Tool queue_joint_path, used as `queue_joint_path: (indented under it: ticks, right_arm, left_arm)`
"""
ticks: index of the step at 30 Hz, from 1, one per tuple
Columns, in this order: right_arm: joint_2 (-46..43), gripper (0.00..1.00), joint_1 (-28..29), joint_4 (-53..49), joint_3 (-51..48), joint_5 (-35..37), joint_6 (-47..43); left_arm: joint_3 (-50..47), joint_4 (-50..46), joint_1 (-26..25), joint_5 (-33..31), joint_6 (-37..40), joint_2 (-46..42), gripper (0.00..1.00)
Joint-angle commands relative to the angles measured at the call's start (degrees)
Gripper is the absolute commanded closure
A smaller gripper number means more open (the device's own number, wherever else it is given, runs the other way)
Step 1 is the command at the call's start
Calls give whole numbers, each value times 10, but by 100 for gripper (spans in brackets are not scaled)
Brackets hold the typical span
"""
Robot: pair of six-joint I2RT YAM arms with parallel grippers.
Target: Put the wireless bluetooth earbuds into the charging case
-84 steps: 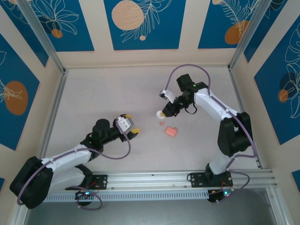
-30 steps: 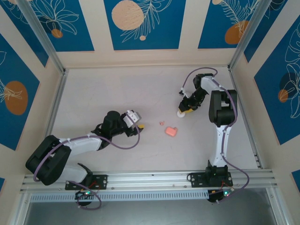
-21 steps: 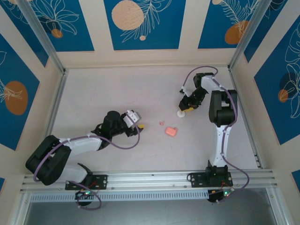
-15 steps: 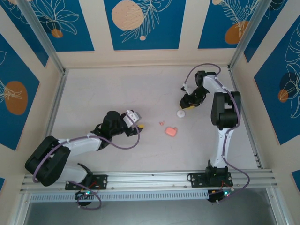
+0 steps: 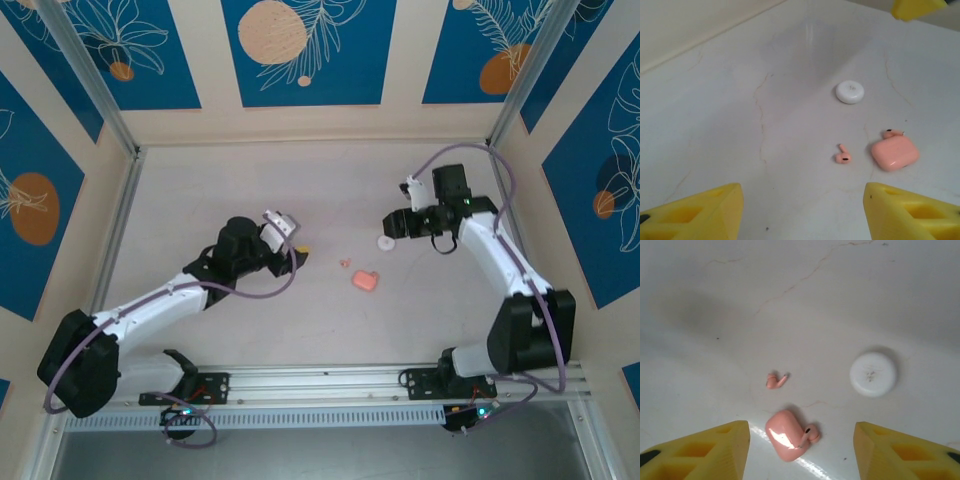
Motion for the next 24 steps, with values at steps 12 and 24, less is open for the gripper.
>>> queue_joint_path:
  ticks: [12, 24]
  right_arm:
    - [-129, 38, -154, 232, -192, -116, 247]
    - [-127, 38, -240, 259, -254, -179, 232]
  left_arm:
    - [359, -427, -111, -92, -178, 185, 37]
    - [723, -670, -190, -118, -183, 484, 36]
